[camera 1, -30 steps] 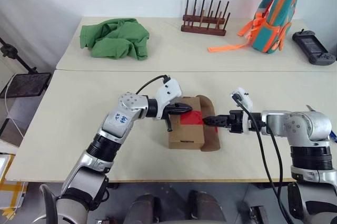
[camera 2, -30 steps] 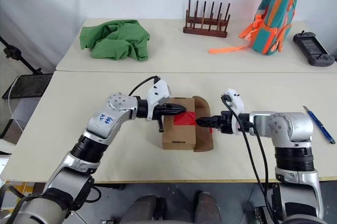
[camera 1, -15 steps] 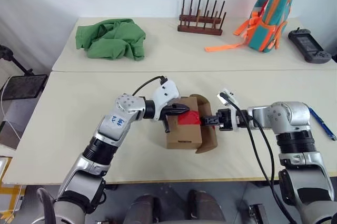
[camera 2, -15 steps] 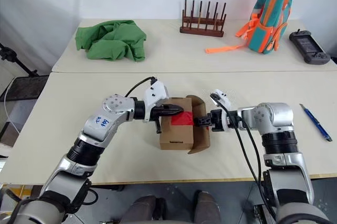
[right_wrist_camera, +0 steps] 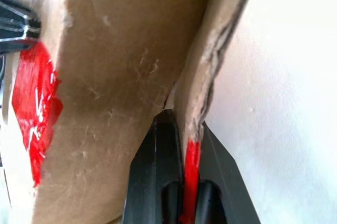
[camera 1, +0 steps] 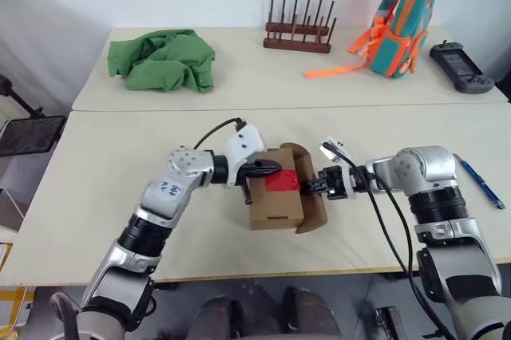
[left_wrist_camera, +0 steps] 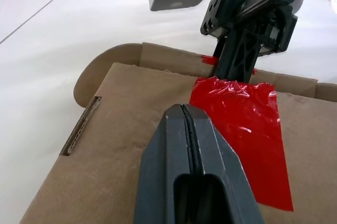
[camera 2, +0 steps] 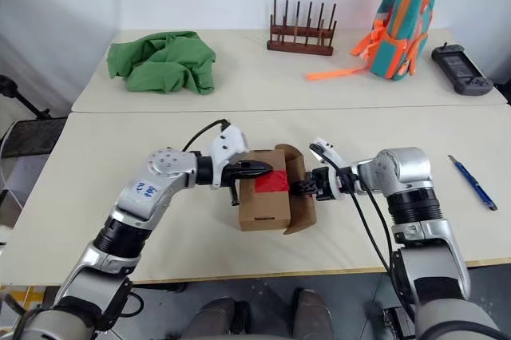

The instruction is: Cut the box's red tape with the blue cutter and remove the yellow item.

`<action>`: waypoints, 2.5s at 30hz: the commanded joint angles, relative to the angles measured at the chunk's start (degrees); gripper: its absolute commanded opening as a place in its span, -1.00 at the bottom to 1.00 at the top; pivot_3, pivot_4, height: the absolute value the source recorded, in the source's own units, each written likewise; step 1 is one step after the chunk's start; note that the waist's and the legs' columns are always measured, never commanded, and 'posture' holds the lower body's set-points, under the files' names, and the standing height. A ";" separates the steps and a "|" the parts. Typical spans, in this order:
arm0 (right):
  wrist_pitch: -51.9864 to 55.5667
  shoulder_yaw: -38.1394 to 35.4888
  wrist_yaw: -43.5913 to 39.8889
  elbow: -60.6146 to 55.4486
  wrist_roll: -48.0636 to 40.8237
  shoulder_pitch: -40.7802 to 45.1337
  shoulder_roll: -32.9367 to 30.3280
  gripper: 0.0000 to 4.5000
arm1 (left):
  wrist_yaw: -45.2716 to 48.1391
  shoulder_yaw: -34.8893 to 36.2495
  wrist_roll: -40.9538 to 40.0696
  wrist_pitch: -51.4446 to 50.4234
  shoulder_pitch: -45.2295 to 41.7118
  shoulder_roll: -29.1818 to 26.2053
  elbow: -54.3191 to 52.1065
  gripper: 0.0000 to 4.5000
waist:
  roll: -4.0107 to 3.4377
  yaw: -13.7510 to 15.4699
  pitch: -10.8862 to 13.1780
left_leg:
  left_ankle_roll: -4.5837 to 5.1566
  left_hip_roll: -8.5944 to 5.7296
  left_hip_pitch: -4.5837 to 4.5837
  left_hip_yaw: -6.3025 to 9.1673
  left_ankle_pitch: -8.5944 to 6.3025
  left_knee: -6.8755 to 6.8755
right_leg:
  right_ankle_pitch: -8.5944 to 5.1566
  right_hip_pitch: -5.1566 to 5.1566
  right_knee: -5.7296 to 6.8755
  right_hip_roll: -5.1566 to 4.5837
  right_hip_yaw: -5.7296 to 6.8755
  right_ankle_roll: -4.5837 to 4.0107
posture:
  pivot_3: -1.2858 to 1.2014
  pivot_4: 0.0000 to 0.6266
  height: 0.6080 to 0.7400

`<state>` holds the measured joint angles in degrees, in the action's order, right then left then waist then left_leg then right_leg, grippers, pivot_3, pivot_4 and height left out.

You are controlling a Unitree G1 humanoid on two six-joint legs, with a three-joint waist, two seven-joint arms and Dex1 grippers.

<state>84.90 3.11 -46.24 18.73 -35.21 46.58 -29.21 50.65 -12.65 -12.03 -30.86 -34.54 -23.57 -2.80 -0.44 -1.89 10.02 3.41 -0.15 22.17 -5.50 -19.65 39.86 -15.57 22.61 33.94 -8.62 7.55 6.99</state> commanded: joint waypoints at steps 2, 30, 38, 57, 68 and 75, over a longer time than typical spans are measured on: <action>6.95 -5.84 2.83 -1.44 -1.95 2.39 -3.41 -0.99 | 3.72 1.23 -2.12 2.66 3.12 -2.22 0.87 -1.00 | -0.24 0.74 0.14 | -0.10 0.04 0.01 0.04 0.04 -0.08 | -0.07 0.07 0.08 0.02 0.05 -0.12 | 0.03 -0.52 1.00; 7.60 16.54 3.30 -5.54 -21.84 18.63 -34.75 -0.99 | -3.74 -3.80 1.26 17.79 -0.39 18.65 15.57 -1.00 | -0.52 3.43 0.40 | 0.36 -0.21 1.01 0.00 -0.05 0.25 | 0.17 0.73 -0.26 0.01 0.28 0.17 | 0.03 -0.52 1.00; 7.60 12.97 8.82 -7.59 -26.09 14.75 -32.95 -0.99 | 6.93 -2.43 -9.46 0.68 -1.22 8.50 -1.72 -1.00 | -0.51 3.22 0.40 | 0.38 -0.19 1.02 -0.04 -0.03 0.24 | 0.17 0.76 -0.15 0.11 0.58 0.17 | 0.03 -0.52 1.00; 7.60 4.43 21.15 -9.05 -37.02 7.34 -32.75 -0.99 | -6.93 -7.53 2.32 11.69 -7.93 18.58 11.68 -1.00 | -0.35 3.52 0.34 | 0.47 -0.20 0.84 0.04 0.04 0.32 | 0.19 0.37 -0.23 0.17 0.76 0.22 | 0.03 -0.52 1.00; 7.60 1.01 17.63 -7.60 -33.43 6.86 -41.69 -0.99 | 0.45 -10.01 2.37 4.35 -4.40 10.61 8.05 -1.00 | -0.38 3.54 0.32 | 0.47 -0.20 0.78 0.16 0.04 0.28 | 0.19 0.25 -0.33 0.13 0.85 0.21 | 0.03 -0.52 1.00; 6.74 0.01 10.18 -6.52 -23.99 5.92 -44.66 -0.99 | 0.21 -7.29 1.13 2.21 -1.85 7.70 4.84 -1.00 | -0.39 3.98 0.32 | 0.52 -0.27 0.80 0.22 0.06 0.41 | 0.28 0.14 -0.41 -0.05 0.69 0.27 | 0.03 -0.52 1.00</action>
<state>91.92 4.48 -34.04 12.37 -60.87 52.85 -72.50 50.92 -19.05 -11.22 -27.22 -37.54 -15.79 2.09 -0.82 2.09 10.33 3.93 -0.43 22.97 -5.28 -19.59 40.27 -15.28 22.75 33.52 -8.68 8.12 7.27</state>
